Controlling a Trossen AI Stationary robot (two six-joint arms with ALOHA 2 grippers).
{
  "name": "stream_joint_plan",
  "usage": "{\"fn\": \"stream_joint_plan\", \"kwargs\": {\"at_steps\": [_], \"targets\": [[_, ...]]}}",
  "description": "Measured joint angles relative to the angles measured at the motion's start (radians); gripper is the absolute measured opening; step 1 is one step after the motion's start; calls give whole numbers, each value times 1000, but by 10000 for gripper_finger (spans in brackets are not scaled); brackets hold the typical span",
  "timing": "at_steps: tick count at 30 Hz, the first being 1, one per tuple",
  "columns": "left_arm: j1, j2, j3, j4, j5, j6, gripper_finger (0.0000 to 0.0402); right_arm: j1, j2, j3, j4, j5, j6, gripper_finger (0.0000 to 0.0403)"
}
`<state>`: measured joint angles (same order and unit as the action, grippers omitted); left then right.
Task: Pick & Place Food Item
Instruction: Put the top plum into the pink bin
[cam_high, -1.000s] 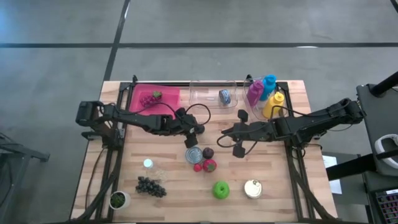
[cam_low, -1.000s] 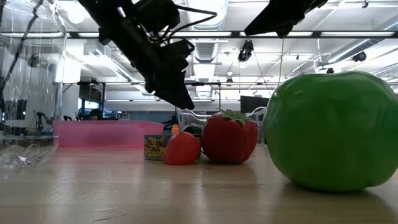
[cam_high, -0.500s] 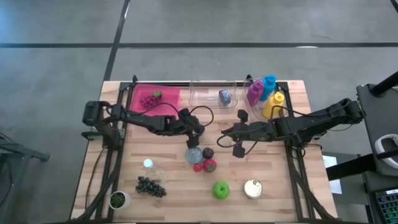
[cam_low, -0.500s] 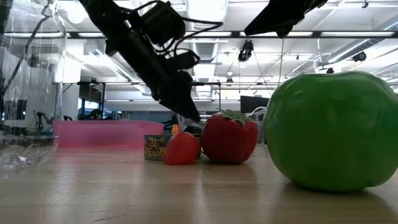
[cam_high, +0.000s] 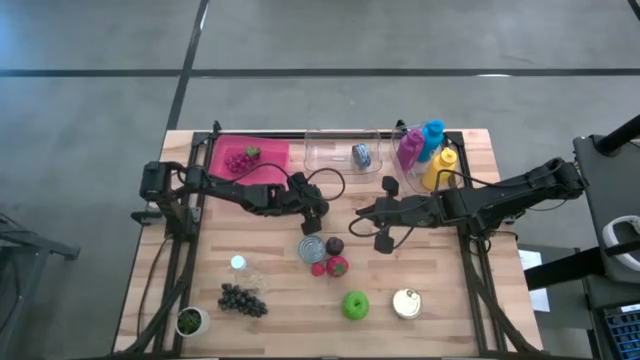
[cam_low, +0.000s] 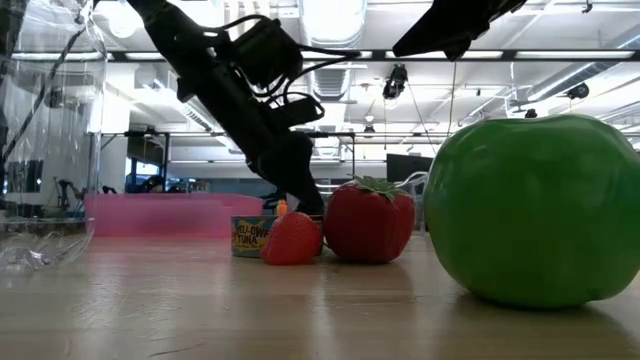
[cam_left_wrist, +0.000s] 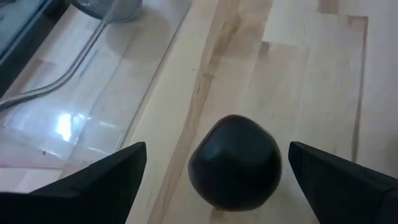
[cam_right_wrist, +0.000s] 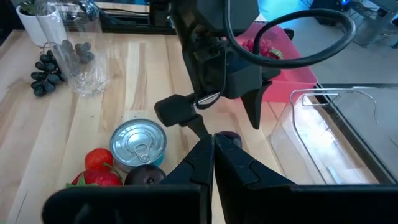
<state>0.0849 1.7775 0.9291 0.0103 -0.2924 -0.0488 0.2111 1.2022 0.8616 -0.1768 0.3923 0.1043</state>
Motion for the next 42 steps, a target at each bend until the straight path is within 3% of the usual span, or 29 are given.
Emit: {"fn": "stream_joint_plan", "kwargs": {"at_steps": [20,30,42], "targets": [[0,1,-9,7,15,-6,399,0,0,0,0,0,0,8],[0,2,-66,125,16,16,398,0,0,0,0,0,0,8],[48,100,-64,184,74,24,399,0,0,0,0,0,0,8]]}}
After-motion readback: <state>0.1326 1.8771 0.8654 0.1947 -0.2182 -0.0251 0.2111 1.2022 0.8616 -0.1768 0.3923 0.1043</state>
